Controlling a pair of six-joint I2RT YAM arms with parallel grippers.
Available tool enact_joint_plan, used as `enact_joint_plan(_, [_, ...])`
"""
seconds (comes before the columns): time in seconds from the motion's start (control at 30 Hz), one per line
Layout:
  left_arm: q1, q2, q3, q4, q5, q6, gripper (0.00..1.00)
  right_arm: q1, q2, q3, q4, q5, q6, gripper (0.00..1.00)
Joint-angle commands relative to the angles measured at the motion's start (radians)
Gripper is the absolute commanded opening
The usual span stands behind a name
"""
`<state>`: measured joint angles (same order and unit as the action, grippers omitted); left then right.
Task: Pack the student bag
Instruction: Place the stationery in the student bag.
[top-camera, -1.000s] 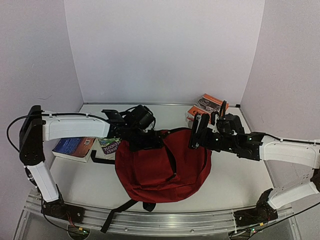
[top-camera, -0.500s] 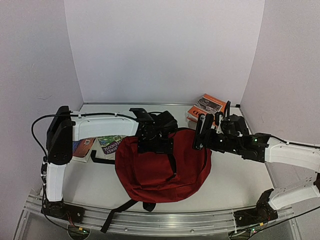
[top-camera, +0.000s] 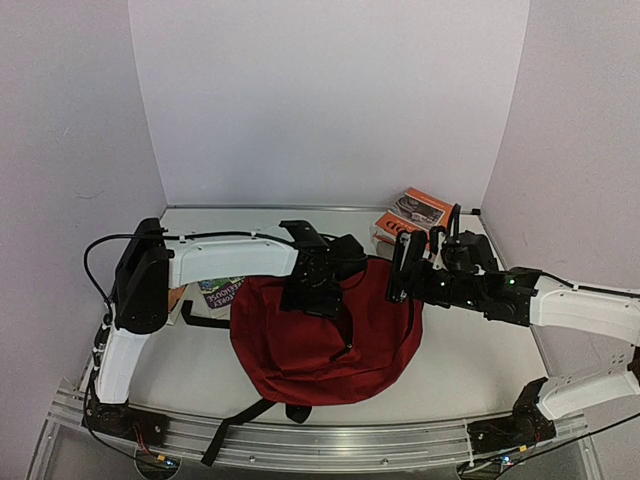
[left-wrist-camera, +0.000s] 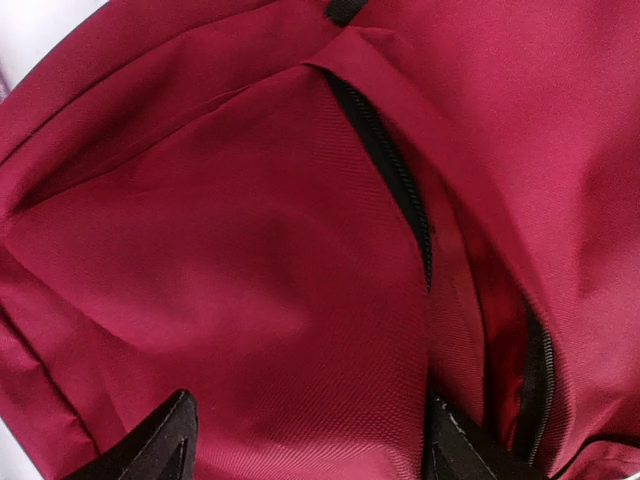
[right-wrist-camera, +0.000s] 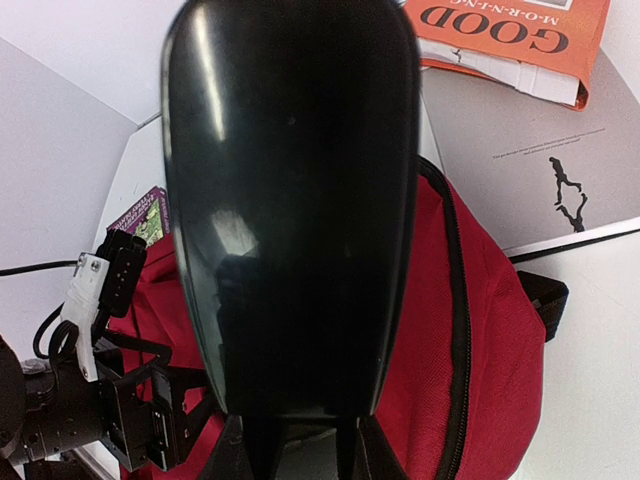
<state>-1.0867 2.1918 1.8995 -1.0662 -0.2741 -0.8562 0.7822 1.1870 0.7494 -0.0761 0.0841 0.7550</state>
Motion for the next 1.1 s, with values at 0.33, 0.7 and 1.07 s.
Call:
enact_joint_plan(0.33, [-0.003,-0.054,-0.013,-0.041,-0.076,0.005,0.17,0.006,0.029,0.042,0.130,-0.228,-0.087,0.00])
enact_joint_plan(0.7, [-0.002,-0.243,-0.227,0.180,-0.097,0.018,0.00,0.009,0.202,0.082,0.326,-0.382,-0.042,0.00])
enact_joint_plan(1.07, [-0.002,-0.313,-0.291,0.285,-0.077,0.049,0.00,0.041,0.459,0.184,0.486,-0.413,0.009,0.00])
